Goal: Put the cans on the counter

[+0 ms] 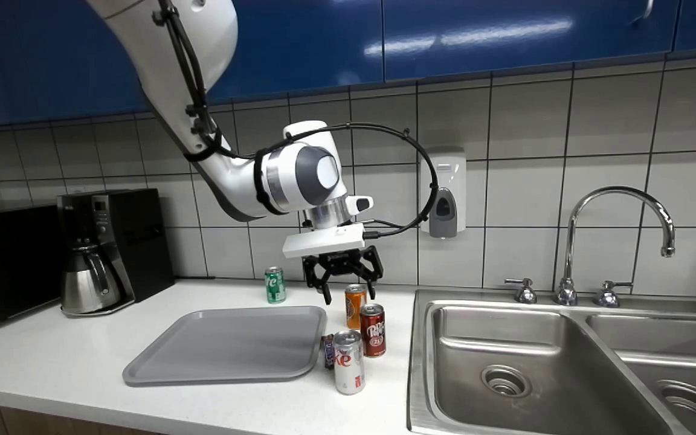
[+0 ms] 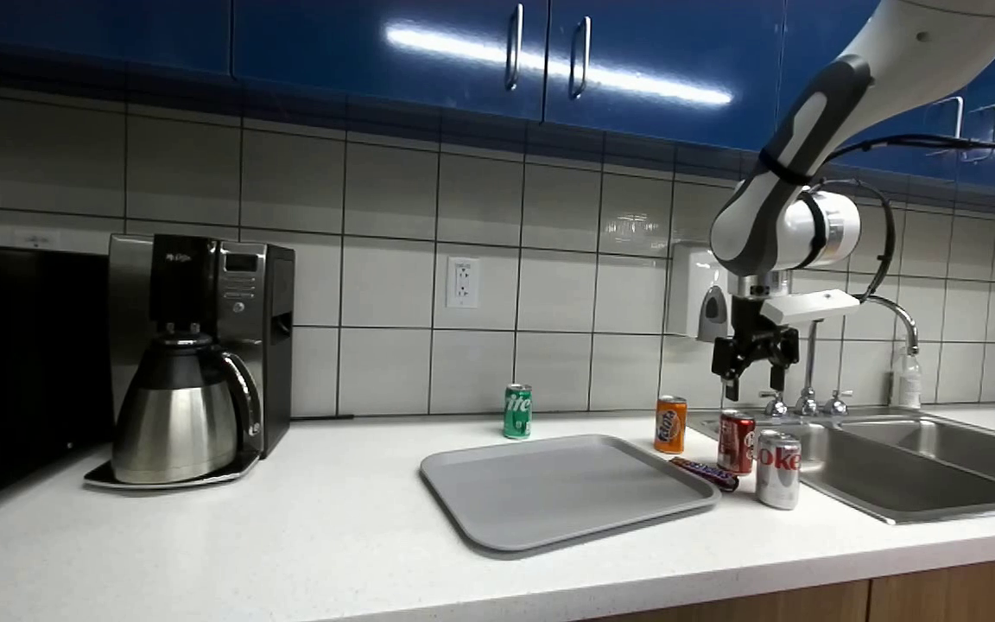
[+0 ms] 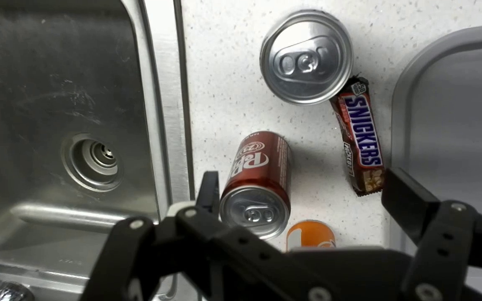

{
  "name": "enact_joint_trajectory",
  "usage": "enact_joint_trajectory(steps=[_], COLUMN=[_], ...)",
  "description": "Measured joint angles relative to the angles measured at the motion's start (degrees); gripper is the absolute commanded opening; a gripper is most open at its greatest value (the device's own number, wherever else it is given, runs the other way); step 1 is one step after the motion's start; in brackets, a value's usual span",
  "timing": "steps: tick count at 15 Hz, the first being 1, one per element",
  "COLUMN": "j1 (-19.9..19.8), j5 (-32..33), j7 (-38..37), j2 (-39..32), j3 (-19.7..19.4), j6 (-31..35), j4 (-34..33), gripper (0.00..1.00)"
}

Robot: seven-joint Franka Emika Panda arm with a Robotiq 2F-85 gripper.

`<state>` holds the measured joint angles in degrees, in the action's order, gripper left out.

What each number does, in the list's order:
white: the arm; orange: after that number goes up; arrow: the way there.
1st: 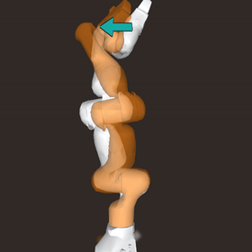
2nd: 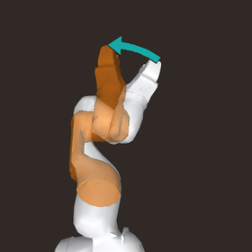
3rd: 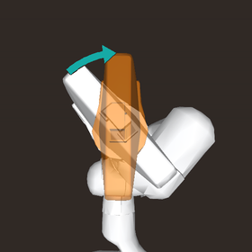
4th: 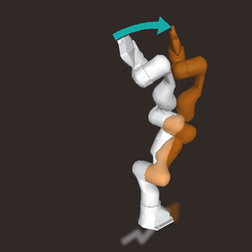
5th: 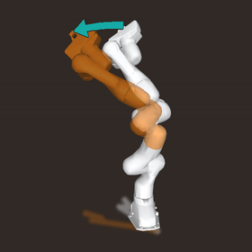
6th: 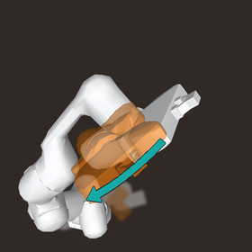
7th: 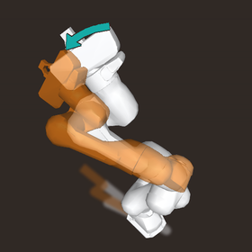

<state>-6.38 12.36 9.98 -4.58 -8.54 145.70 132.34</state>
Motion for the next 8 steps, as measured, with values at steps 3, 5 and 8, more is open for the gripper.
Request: enact_joint_trajectory(steps=[3, 5, 8], j1=[0.0, 0.0, 0.0], j5=[0.0, 0.0, 0.0], j7=[0.0, 0.0, 0.0], j2=[-0.32, -0.34, -0.35], j3=[0.0, 0.0, 0.01], j6=[0.02, 0.02, 0.02], j4=[-0.06, -0.07, -0.07], gripper=[1.0, 1.0, 1.0])
